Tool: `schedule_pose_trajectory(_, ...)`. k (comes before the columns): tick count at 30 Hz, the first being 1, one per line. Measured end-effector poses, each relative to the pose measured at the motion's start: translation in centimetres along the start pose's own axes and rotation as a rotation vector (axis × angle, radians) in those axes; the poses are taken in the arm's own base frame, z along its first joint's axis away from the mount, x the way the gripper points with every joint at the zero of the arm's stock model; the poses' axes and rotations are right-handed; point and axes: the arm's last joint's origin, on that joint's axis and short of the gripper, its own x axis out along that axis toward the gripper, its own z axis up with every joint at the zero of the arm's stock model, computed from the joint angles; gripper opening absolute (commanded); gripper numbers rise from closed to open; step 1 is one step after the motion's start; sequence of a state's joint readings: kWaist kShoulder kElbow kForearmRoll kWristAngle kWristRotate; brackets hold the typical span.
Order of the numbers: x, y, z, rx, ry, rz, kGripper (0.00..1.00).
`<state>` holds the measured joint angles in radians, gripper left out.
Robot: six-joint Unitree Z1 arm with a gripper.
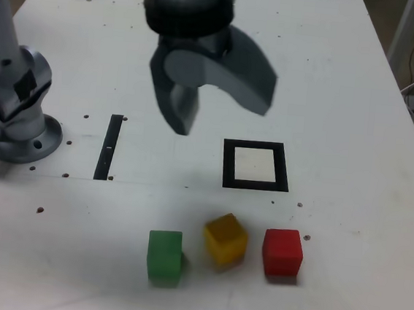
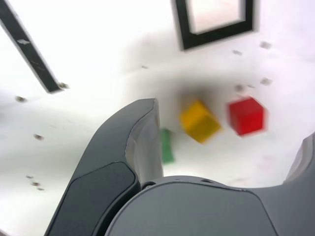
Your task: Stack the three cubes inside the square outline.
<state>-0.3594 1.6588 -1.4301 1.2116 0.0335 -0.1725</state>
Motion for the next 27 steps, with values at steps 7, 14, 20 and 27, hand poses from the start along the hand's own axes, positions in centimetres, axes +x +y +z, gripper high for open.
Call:
schedule_pose_trajectory(7,-0.3,-2.2,3.5,-0.061,-0.033,-0.013,0.99)
schedule_pose_trajectory(14,2.1,-4.5,6.5,-0.161,0.025,-0.023,0.99)
schedule_pose_trajectory(20,5.9,-6.0,8.7,-0.189,0.117,-0.041,0.99)
schedule_pose_trajectory(27,7.7,-6.9,9.4,-0.198,0.160,-0.054,0.98)
